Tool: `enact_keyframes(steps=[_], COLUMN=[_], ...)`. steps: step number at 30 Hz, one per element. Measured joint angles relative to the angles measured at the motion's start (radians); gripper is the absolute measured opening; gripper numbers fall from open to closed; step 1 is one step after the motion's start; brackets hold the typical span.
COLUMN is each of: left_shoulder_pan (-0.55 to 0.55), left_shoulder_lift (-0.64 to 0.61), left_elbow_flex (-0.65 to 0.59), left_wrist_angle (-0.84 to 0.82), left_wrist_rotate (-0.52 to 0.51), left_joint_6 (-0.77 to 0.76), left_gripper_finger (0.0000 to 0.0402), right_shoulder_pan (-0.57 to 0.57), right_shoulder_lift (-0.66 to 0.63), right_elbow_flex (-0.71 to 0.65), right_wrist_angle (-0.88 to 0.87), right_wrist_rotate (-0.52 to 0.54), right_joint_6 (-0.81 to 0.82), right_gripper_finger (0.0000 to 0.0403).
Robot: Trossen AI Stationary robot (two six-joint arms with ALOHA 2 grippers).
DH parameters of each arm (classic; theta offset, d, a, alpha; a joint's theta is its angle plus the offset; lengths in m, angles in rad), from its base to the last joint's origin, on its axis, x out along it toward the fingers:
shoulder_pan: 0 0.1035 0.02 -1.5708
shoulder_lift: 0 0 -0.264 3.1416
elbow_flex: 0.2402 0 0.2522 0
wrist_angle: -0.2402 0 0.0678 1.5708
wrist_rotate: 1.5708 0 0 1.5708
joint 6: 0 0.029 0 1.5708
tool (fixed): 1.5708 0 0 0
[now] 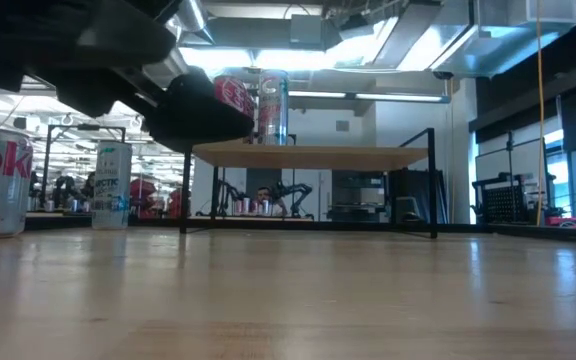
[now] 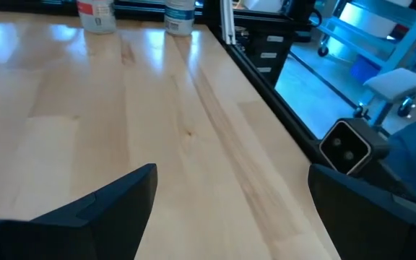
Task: Place canned beverage on shelf
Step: Put the white-pink soda can aligned with the other white-pink soda can on the shelf
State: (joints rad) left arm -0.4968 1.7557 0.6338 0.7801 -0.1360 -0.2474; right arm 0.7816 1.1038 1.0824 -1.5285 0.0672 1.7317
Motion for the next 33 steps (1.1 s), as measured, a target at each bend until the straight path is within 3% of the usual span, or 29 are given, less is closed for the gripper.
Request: enact_keyframes(steps=[10,18,25,30,33], left_shoulder_pan=[-0.059,-0.06,-0.06,-0.06,-0.058], left_shoulder_lift=[0.0,0.0,0.0,0.0,0.0], left_elbow_flex=[0.0,0.0,0.0,0.0,0.0], left_wrist_angle=[0.0,0.0,0.018,0.033,0.043], left_wrist_rotate=[-0.091,-0.092,-0.092,-0.091,-0.091], left_joint_6=[-0.015,-0.013,-0.013,-0.006,-0.005], left_gripper_finger=[0.0354,0.0354,0.0354,0.0354,0.0354], right_shoulder_pan=[0.105,0.104,0.104,0.103,0.101], right_shoulder_lift=[0.043,0.088,0.09,0.09,0.092], right_elbow_flex=[0.0,-0.009,-0.118,-0.159,-0.162], right_wrist_angle=[0.006,0.038,0.157,0.229,0.227], right_wrist_rotate=[-0.018,-0.07,-0.167,-0.168,-0.162], right_joint_6=[0.124,0.126,0.126,0.074,0.05], right_gripper_finger=[0.0324,0.0324,0.0324,0.0322,0.0298])
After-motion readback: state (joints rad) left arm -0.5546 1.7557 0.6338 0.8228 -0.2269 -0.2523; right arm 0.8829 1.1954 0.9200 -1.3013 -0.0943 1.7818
